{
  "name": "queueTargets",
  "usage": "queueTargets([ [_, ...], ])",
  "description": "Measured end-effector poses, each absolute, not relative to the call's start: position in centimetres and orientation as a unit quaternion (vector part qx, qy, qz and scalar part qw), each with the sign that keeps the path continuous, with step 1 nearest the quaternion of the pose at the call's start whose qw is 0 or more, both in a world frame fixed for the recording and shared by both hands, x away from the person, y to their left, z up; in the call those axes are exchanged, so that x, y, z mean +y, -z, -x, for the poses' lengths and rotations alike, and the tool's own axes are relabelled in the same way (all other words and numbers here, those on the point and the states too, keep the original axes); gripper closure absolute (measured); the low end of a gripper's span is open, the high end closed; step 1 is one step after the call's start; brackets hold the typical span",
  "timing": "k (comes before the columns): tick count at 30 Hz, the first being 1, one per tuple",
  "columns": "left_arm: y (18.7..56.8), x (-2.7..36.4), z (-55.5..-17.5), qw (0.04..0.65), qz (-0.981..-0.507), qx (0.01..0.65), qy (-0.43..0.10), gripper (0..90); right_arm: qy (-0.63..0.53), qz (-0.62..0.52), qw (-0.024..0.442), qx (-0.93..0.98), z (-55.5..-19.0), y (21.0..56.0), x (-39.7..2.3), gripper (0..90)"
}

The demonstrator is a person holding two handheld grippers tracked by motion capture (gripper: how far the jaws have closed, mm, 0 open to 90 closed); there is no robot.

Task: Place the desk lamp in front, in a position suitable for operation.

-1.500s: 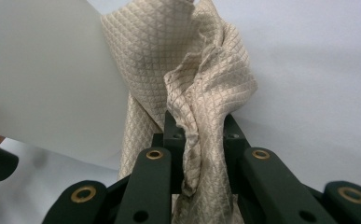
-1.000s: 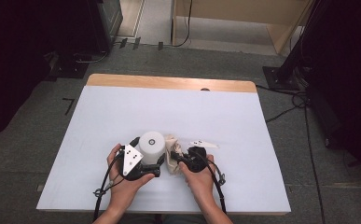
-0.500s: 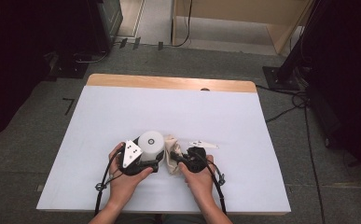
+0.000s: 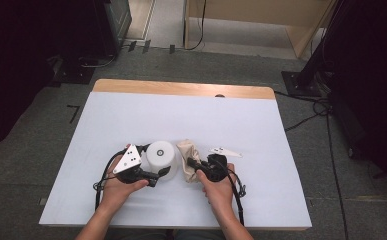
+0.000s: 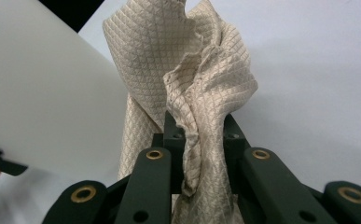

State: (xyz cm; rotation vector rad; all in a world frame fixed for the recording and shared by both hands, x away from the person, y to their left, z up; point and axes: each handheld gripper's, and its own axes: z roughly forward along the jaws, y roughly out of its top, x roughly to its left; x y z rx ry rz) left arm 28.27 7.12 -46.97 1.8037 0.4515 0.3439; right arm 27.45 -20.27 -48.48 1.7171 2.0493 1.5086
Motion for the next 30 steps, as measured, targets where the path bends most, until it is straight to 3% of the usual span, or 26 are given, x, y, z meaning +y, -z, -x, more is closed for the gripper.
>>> queueTargets([
  [4,47.5,6.9,-28.9,0.586,-0.776,0.197,-0.125,8.8,-0.498,-0.556,0.038,0.664,-27.3,48.0,-20.3,78.7],
  [11,47.6,6.2,-28.7,0.578,-0.78,0.197,-0.14,8.6,-0.523,-0.54,0.035,0.658,-26.8,46.3,-20.0,78.7],
  [19,47.7,6.1,-28.6,0.578,-0.778,0.201,-0.142,8.6,-0.561,-0.497,0.07,0.658,-25.4,42.8,-19.3,78.7],
  [30,47.8,6.0,-28.6,0.579,-0.776,0.211,-0.135,8.1,-0.496,-0.53,0.059,0.686,-26.2,47.2,-18.2,78.9],
])
